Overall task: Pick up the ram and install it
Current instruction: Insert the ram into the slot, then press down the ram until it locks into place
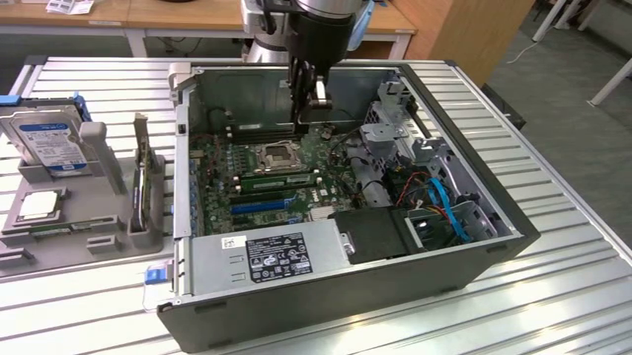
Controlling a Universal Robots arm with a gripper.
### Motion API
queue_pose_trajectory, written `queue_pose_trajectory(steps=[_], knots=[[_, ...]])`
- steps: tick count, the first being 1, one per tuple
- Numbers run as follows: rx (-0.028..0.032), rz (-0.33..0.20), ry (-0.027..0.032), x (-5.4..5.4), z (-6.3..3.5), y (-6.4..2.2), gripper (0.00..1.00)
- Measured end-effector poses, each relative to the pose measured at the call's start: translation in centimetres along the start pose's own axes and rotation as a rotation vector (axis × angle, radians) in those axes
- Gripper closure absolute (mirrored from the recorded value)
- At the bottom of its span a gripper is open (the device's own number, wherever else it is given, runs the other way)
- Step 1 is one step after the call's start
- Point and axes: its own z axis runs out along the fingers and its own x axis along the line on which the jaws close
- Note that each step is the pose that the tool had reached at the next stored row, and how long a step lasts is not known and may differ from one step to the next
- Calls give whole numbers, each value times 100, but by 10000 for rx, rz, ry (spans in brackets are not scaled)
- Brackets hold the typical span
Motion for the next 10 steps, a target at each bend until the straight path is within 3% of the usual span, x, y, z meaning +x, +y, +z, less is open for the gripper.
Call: queue_pose_trajectory(steps=[10], knots=[[-1,0,2,0,-1,0,69]])
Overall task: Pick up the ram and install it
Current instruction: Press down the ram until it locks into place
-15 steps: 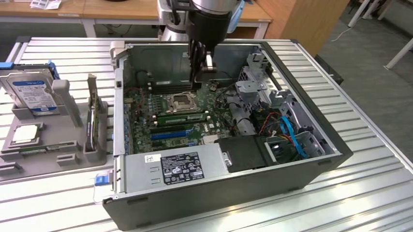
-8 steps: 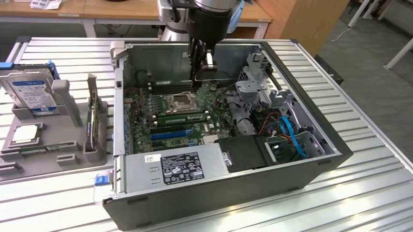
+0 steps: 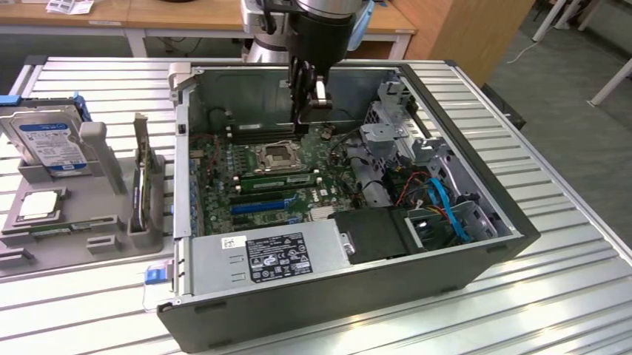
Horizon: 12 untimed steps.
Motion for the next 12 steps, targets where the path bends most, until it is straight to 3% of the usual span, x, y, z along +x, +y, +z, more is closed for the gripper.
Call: queue_pose_trajectory(steps=[9,11,12], knots=[[0,1,0,0,0,0,71],[0,0,0,0,0,0,83],[0,0,0,0,0,0,83]])
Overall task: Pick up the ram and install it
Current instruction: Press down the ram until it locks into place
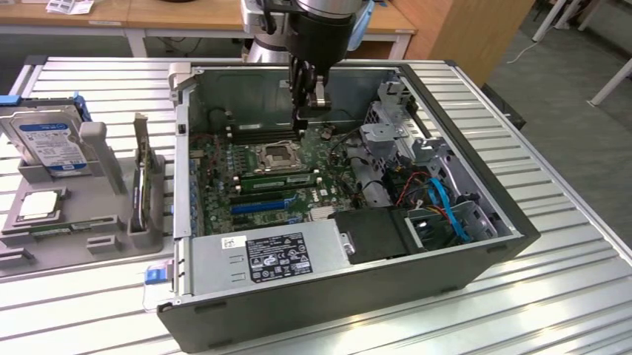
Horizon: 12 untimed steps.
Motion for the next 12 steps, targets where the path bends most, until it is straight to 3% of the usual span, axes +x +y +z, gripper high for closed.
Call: queue_pose_trajectory(steps=[2,12], knots=[[0,0,0,0,0,0,90],[0,0,0,0,0,0,90]])
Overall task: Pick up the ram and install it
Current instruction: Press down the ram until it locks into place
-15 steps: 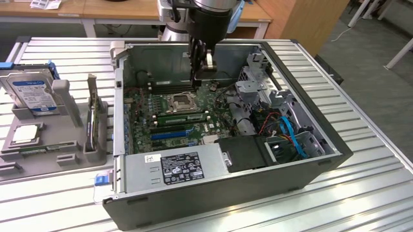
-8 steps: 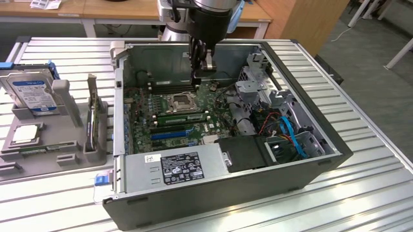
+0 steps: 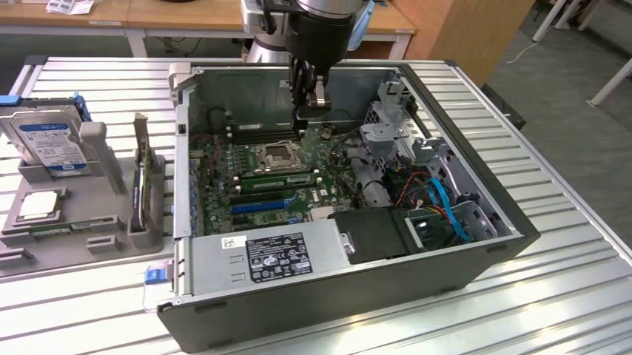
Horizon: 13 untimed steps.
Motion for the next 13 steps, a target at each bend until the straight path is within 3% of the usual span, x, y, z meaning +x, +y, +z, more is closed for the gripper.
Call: queue_pose_trajectory(steps=[6,13], knots=[[0,0,1,0,-3,-55,90],[0,-1,0,-2,-10,-229,90]])
